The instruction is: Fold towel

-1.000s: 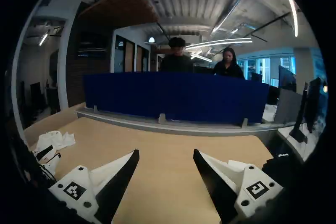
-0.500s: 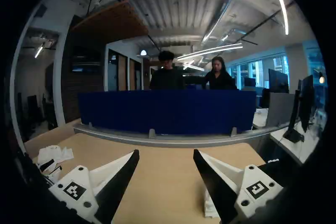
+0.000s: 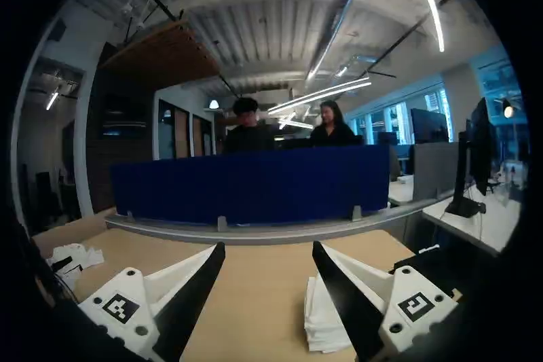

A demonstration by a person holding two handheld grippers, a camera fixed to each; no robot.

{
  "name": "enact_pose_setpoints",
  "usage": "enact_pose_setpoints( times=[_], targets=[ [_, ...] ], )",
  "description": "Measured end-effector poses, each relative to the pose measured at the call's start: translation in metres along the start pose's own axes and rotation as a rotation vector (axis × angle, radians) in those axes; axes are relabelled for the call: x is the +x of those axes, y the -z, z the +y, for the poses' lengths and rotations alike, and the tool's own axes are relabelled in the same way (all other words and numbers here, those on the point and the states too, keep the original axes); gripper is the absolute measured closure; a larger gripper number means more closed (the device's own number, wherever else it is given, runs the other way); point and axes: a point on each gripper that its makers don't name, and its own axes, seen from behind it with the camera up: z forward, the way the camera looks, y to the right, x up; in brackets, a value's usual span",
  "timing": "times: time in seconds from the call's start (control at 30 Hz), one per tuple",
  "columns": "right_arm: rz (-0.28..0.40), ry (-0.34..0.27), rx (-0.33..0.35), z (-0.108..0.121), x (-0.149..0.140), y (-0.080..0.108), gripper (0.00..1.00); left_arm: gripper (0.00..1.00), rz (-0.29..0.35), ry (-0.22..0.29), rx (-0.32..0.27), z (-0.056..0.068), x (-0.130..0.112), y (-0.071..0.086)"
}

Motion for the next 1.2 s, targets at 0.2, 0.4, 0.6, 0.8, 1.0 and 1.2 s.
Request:
enact_pose_setpoints(
  times=[0.2, 0.4, 0.6, 0.8, 1.0, 1.2],
  targets=[
    [0.007, 0.009, -0.015, 0.008, -0.045, 0.0, 0.0, 0.05, 0.0, 0.0, 0.0, 0.0, 0.0, 0.0],
    [0.002, 0.015, -0.03, 0.01, -0.086, -0.005, 0.0, 0.05, 0.0, 0.0, 0.0, -0.001, 0.0, 0.0],
    [-0.017, 0.007, -0.038, 0.011, -0.125, -0.009, 0.0, 0.05, 0.0, 0.0, 0.0, -0.001, 0.0, 0.0],
    [-0.017, -0.004, -0.044, 0.01, -0.142, -0.009, 0.0, 0.05, 0.0, 0.0, 0.0, -0.001, 0.001, 0.0],
    [-0.011, 0.006, -0.056, 0.011, -0.149, -0.01, 0.0, 0.05, 0.0, 0.0, 0.0, -0.001, 0.001, 0.0],
    [-0.01, 0.034, -0.053, 0.005, -0.158, -0.009, 0.0, 0.05, 0.0, 0.0, 0.0, -0.001, 0.001, 0.0]
  ],
)
